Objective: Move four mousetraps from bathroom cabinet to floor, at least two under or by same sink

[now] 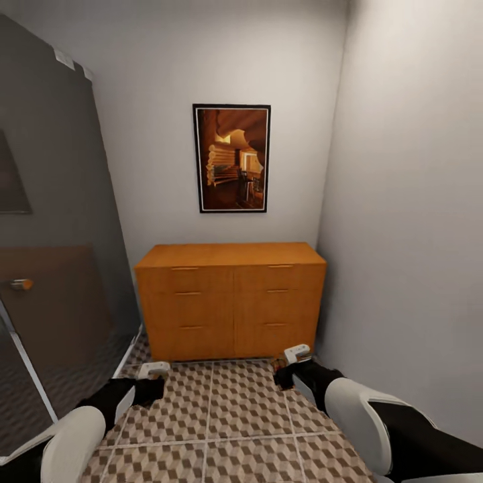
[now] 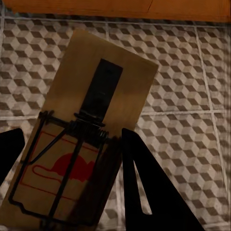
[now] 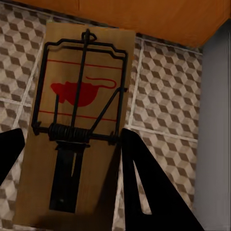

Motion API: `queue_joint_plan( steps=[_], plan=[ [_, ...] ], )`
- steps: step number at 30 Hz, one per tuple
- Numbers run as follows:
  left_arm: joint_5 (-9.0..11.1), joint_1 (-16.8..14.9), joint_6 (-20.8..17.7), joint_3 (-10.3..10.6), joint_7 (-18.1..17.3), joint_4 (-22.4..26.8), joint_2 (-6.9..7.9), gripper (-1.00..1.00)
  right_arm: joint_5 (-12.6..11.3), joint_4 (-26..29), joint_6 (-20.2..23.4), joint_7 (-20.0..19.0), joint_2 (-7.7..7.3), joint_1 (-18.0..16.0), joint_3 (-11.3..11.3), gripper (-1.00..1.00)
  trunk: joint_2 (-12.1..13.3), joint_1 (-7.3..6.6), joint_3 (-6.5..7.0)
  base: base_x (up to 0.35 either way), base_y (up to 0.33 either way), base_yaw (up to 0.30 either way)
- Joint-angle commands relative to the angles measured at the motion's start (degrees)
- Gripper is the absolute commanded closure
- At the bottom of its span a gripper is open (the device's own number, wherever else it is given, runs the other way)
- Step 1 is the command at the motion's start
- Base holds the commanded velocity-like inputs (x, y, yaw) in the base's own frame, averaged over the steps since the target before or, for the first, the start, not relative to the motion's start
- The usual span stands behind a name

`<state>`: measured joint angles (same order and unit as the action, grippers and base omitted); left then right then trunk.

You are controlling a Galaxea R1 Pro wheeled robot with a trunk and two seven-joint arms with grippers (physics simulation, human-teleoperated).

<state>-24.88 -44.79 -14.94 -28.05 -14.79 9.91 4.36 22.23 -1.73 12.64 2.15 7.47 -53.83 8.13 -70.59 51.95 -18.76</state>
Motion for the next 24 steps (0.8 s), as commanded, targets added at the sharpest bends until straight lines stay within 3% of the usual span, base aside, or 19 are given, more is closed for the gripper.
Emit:
queue_joint_plan(
  steps=[1,3,6,9,17,20,24],
  plan=[
    [-0.4,0.0,0.7,-0.6,-0.6,-1.4,0.04,1.00,0.4,-0.1,0.0,1.1,0.14,0.3,0.5,1.00,-0.1,-0.03,-0.07,-0.345,0.000,0.194],
    [-0.3,0.0,1.3,-0.6,-0.6,-2.0,0.08,1.00,0.4,-0.1,0.1,1.2,0.22,0.4,0.5,1.00,-0.1,-0.03,-0.07,-0.345,0.000,0.231],
    [0.4,0.0,6.3,-0.7,-0.2,-7.3,0.31,1.00,0.5,-0.2,0.3,1.4,1.31,1.8,0.5,1.00,-0.1,-0.03,-0.07,-0.345,0.000,0.266],
    [1.4,0.5,7.2,-0.7,0.7,-8.4,0.79,1.00,0.4,-0.1,0.3,1.4,1.57,2.2,0.5,1.00,-0.1,-0.03,-0.07,-0.346,0.000,0.278],
    [7.0,3.0,8.9,-0.7,3.6,-9.0,2.17,1.00,0.5,-0.2,0.3,1.5,2.52,2.6,0.5,1.00,-0.1,-0.03,-0.07,-0.345,0.000,0.280],
    [9.0,6.4,12.6,-0.7,4.2,-9.1,3.38,1.00,0.6,-0.2,0.3,1.5,2.52,4.1,0.5,1.00,-0.1,-0.03,-0.07,-0.323,0.000,0.280],
    [10.0,9.8,14.9,-0.8,4.2,-9.1,4.63,1.00,0.8,-0.2,0.2,1.6,2.52,4.8,0.4,1.00,-0.1,-0.03,-0.07,-0.173,0.000,0.282]
  ],
)
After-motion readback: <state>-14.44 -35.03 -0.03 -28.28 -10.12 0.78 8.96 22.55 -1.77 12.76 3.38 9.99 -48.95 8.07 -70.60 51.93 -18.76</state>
